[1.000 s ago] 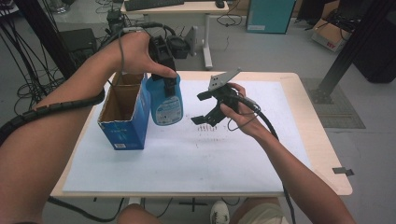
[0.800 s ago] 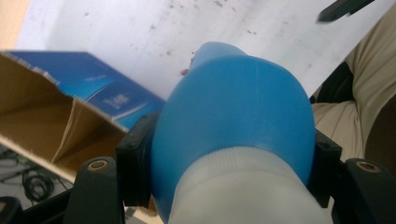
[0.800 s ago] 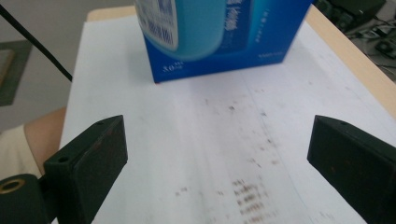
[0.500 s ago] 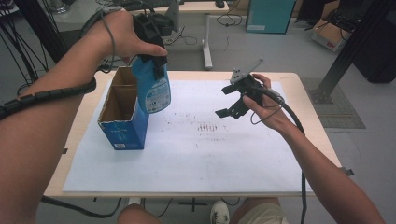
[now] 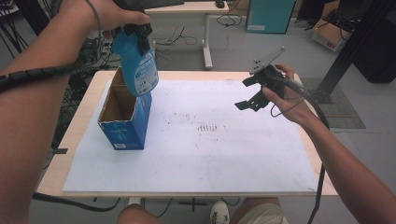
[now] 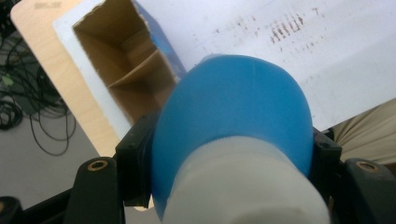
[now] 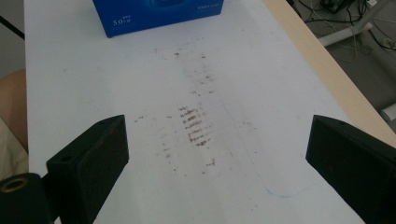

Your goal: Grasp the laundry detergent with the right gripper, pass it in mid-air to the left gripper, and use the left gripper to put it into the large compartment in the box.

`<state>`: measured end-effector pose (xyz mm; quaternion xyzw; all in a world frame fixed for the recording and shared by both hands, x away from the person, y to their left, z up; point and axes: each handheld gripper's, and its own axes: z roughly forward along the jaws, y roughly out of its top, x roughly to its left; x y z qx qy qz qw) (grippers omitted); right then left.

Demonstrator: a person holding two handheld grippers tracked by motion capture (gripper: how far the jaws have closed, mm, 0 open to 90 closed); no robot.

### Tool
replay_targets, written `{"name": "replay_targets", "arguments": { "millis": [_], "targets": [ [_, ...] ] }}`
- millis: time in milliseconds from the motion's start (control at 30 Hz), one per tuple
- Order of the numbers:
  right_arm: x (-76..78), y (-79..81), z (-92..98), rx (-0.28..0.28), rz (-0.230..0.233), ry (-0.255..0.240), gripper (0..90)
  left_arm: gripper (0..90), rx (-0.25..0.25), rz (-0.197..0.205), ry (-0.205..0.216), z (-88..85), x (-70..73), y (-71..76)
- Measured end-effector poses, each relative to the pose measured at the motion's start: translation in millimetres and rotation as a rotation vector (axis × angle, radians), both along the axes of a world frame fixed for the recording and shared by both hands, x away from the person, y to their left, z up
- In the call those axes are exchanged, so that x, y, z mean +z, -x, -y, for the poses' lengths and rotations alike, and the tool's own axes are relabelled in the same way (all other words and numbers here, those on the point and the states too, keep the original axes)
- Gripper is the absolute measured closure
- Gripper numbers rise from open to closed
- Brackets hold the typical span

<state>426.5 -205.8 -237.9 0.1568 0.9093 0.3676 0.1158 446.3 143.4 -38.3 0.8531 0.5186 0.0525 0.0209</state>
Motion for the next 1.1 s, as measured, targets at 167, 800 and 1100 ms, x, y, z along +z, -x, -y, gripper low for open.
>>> {"name": "replay_targets", "arguments": {
  "millis": [167,800,1100],
  "targets": [
    [5.7,0.3,6.5,-0.011,-0.003,0.026,5.8,35.9,0.067,0.023,0.008,-13.6,11.4,-1.9],
    [16.8,-2.1,24.5,-0.046,-0.016,0.080,5.9,35.9,0.282,0.045,0.032,-52.5,28.0,-9.5],
    [14.8,-1.9,26.9,-0.055,-0.023,0.080,5.9,36.0,0.324,0.035,0.041,-60.1,24.0,-11.9]
  ]
}}
